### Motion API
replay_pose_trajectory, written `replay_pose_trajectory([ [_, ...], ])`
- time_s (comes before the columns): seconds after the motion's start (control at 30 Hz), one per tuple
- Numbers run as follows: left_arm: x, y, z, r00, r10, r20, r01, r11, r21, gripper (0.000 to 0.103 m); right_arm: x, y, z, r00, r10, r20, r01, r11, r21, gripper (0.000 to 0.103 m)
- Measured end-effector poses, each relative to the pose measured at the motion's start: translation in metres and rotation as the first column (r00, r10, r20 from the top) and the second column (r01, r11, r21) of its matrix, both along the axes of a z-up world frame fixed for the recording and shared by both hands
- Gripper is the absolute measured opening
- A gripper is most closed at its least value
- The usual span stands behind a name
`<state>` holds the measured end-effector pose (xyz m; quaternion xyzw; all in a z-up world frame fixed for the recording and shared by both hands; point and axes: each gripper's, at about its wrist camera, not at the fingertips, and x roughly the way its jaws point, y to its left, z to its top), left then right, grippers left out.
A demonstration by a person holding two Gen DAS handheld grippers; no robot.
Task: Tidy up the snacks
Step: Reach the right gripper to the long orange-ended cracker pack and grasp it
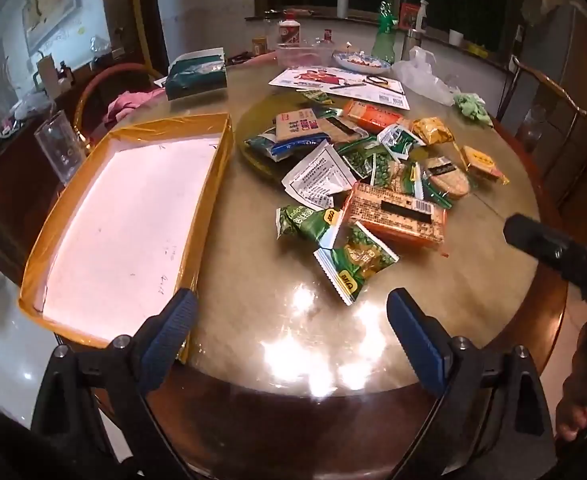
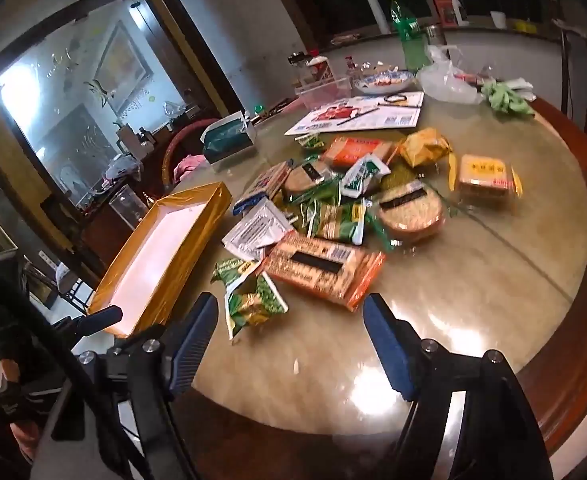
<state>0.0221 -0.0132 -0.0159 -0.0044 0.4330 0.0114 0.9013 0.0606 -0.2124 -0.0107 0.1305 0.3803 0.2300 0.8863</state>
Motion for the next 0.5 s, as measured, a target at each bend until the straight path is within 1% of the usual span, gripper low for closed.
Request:
replay_pose_trajectory([
  [0.07,0.007,-0.001,-0.005,1.000,-0.004,-0.007,0.004,1.000,0.006,0.096,0.004,0.003,-0.001,1.000,0.010,-0.011,-0.010,1.000,0.012,0.075],
  [0.13,-0.002,0.010,0.009,1.000,-0.011,-0.010,0.012,1.000,0.021,0.096,0.017,0.004,-0.008,1.000,0.018,-0.022,-0.018,1.000,0.018,0.075],
  [0.2,-0.003,0.015,0.009,1.000,0.003,0.003,-0.003,1.000,0.010,0.096,0.019,0.011,-0.001,0.999,0.024,-0.038,-0.023,1.000,0.013,0.075],
  [0.33,0.000,0.020,0.002,1.000,0.007,0.001,-0.007,1.000,-0.012,0.096,0.023,0.014,-0.006,0.999,0.040,-0.019,-0.040,0.999,-0.001,0.075],
  [0.47,0.004,0.017,-0.007,1.000,-0.018,-0.010,0.018,1.000,-0.025,0.096,0.026,0.014,-0.017,0.997,0.050,-0.065,-0.050,0.999,-0.003,0.075],
  [0.5,0.006,0.014,-0.008,1.000,-0.027,-0.010,0.027,0.999,-0.025,0.096,0.026,0.014,-0.018,0.997,0.047,-0.066,-0.048,0.999,-0.009,0.075],
])
